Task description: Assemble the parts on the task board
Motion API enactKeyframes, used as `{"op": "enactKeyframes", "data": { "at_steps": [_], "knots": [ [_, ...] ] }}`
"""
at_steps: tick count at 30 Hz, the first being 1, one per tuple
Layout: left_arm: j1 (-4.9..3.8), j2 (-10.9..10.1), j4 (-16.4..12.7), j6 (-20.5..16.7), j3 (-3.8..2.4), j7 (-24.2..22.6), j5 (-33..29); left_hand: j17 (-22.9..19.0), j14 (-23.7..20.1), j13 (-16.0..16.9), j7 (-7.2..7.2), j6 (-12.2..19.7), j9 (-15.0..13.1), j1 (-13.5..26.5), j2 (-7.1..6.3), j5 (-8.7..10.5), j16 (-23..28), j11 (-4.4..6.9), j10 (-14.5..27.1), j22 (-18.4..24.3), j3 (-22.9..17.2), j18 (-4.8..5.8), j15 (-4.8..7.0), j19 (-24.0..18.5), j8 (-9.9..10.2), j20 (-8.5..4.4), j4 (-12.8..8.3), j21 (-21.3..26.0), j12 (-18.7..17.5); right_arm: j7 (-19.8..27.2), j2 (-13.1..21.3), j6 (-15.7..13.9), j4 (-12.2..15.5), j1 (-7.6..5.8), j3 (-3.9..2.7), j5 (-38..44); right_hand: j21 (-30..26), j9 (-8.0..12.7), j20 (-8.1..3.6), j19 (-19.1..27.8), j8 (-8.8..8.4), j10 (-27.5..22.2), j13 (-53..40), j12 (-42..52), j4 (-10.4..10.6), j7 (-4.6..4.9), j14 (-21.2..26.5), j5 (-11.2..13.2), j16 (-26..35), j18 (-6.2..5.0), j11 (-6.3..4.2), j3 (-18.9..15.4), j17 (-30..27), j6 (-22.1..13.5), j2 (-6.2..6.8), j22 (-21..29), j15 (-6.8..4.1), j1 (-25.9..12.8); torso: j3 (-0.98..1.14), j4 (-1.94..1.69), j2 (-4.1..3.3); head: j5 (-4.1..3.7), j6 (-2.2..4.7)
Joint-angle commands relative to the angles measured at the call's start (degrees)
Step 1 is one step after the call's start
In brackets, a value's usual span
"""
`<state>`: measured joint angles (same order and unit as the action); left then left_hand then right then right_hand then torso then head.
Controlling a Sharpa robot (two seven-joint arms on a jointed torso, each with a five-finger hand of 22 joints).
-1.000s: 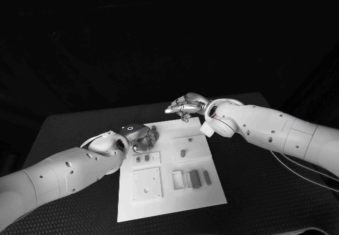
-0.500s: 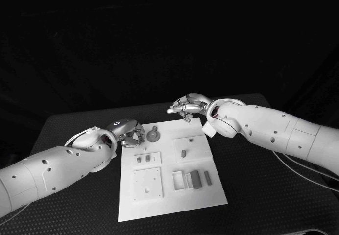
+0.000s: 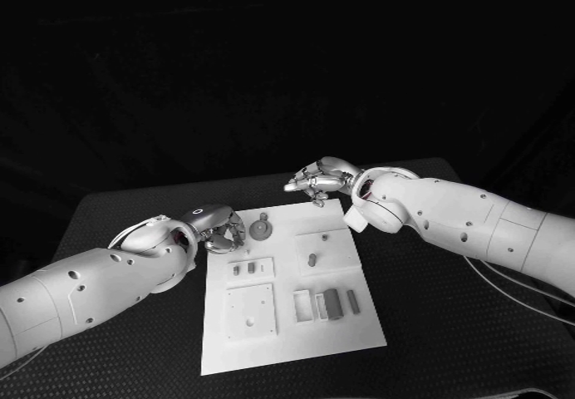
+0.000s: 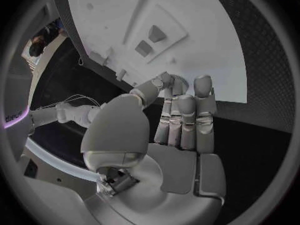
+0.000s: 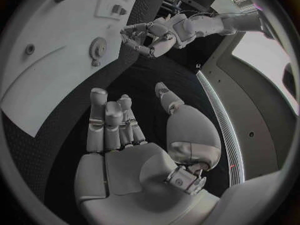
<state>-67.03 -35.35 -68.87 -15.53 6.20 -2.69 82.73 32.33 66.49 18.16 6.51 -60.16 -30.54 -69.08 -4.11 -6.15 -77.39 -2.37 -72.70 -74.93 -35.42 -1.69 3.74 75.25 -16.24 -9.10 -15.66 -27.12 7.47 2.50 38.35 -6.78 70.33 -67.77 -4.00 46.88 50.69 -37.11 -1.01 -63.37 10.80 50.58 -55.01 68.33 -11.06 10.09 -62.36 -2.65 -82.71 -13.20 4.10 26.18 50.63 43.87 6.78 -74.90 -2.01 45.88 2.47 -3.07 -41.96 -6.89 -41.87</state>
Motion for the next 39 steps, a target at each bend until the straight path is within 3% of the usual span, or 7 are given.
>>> {"op": "enactKeyframes", "data": {
  "at_steps": [1, 21, 39],
  "knots": [
    [-0.04, 0.6, 0.4, 1.3, 0.01, 0.0, 1.2, -0.1, 0.4, 0.1, -0.02, -0.3, -0.1, 0.0, 0.51, -0.17, -0.2, -0.2, -0.5, -1.0, -0.4, -4.9, 0.12, 0.2, -0.2, -0.12, 0.0, -0.1, 0.3, 0.4, -0.1, 0.2, 0.1, 0.02, -0.01, 0.1, -0.3, -0.1, -0.46, 0.1, -0.21, -0.3, 0.1, 0.3, -0.2, 0.49, 0.4, -0.1, -0.3, -1.8, 0.03, 0.0, -0.1, 0.0, -0.37, -0.9, -0.11, -0.1, 0.06, 0.14, -0.06, 0.1, -0.02],
    [0.04, 1.8, 1.6, 3.7, 0.98, 0.4, 3.1, -0.1, 0.4, 0.1, -0.04, -0.3, -0.1, 0.0, 0.6, -0.14, -0.2, -0.18, -0.5, -1.0, -0.5, -4.86, 0.14, 0.2, -0.2, -0.16, -0.1, -0.1, 0.2, 0.4, -0.2, 0.2, 0.0, 0.02, -0.01, 0.1, -0.3, -0.1, -0.46, 0.1, -0.22, -0.3, 0.1, 0.3, -0.2, 0.49, 0.4, -0.1, -0.3, -1.8, 0.03, 0.0, -0.1, 0.0, -0.38, -0.9, -0.11, -0.1, 0.07, 0.13, -0.04, 0.08, -0.25],
    [0.29, 2.4, 2.5, 3.1, 1.02, -0.1, 3.0, -0.1, 0.3, 0.2, 0.0, -0.2, 0.0, 0.1, 0.66, -0.12, -0.2, -0.21, -0.5, -1.0, -0.5, -4.79, 0.11, 0.2, -0.2, -0.16, -0.1, 0.0, 0.0, 0.4, -0.2, 0.3, 0.0, 0.03, -0.01, 0.1, -0.3, -0.1, -0.46, 0.1, -0.23, -0.3, 0.1, 0.3, -0.2, 0.49, 0.4, -0.1, -0.3, -1.8, 0.03, 0.0, -0.1, 0.0, -0.4, -0.9, -0.11, -0.1, 0.03, 0.08, -0.07, -0.03, -0.21]
  ]
}}
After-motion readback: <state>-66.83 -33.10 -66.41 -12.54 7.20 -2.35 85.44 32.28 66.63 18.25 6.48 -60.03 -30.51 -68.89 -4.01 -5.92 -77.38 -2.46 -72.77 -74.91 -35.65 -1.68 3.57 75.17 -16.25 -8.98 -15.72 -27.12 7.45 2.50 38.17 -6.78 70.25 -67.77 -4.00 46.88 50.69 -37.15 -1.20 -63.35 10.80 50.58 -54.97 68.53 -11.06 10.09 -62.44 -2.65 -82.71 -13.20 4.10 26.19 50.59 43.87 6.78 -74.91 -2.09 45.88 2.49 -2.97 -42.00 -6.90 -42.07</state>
